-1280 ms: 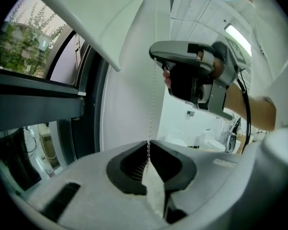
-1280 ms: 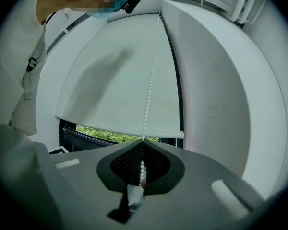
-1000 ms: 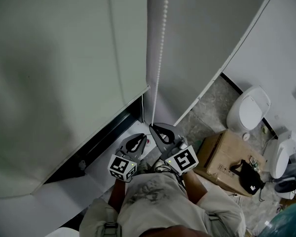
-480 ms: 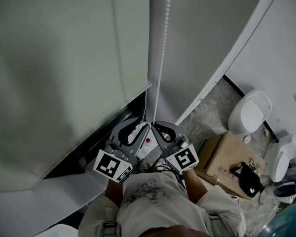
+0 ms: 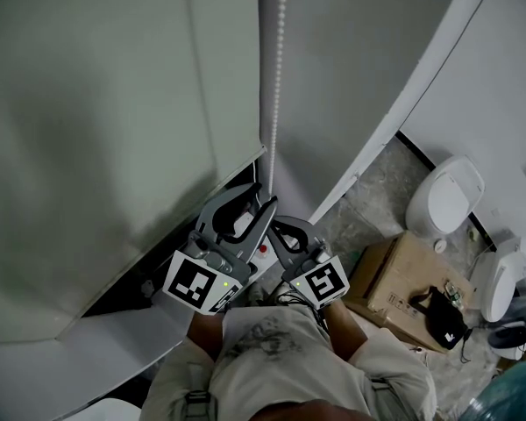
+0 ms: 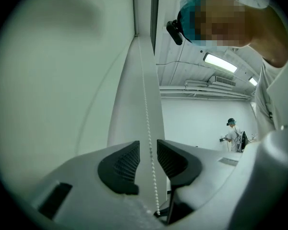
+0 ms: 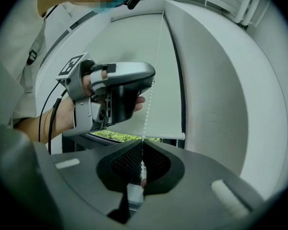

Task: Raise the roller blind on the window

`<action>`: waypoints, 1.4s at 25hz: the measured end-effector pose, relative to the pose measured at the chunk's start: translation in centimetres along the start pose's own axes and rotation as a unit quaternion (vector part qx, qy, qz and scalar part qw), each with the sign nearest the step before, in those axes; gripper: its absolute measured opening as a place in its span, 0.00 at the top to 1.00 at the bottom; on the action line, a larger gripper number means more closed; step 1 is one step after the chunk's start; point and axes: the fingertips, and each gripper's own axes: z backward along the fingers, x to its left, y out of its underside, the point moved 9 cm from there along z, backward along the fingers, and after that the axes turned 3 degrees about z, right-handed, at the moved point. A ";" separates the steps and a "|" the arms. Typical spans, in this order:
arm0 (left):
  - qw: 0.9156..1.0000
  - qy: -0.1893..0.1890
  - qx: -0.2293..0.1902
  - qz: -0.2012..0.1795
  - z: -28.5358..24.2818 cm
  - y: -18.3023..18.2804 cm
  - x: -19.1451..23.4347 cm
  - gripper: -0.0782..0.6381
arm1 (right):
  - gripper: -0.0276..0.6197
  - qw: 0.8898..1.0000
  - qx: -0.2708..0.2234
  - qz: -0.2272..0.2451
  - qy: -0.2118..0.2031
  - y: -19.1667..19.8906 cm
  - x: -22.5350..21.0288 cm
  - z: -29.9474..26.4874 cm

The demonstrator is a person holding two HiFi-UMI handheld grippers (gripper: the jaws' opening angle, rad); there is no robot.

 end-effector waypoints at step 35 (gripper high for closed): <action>0.999 -0.003 0.041 0.007 -0.8 2.0 0.6 0.88 | 0.94 0.998 0.050 -0.041 -0.001 4.0 0.7 0.0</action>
